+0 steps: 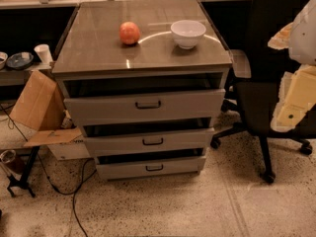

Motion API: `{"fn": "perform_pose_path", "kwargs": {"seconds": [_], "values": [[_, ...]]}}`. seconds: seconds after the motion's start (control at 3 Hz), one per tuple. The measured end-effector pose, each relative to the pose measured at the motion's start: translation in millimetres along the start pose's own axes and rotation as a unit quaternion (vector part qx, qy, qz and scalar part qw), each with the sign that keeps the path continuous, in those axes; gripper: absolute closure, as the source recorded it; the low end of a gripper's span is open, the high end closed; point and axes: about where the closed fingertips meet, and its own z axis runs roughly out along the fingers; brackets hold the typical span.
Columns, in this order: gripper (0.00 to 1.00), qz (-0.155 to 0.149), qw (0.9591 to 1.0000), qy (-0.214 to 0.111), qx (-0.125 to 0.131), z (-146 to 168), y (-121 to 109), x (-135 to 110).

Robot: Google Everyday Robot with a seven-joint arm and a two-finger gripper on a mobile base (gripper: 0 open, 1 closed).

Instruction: Open middle drawer

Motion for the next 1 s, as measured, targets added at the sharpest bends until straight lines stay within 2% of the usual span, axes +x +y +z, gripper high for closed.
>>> {"fn": "perform_pose_path", "kwargs": {"seconds": [0.33, 0.67, 1.0], "values": [[0.0, 0.001, 1.0, -0.005, 0.003, 5.8, -1.3, 1.3], [0.0, 0.002, 0.9996, -0.028, -0.005, 37.3, 8.6, 4.9], [0.0, 0.018, 0.9978, -0.06, -0.024, 104.4, 30.0, 8.9]]}}
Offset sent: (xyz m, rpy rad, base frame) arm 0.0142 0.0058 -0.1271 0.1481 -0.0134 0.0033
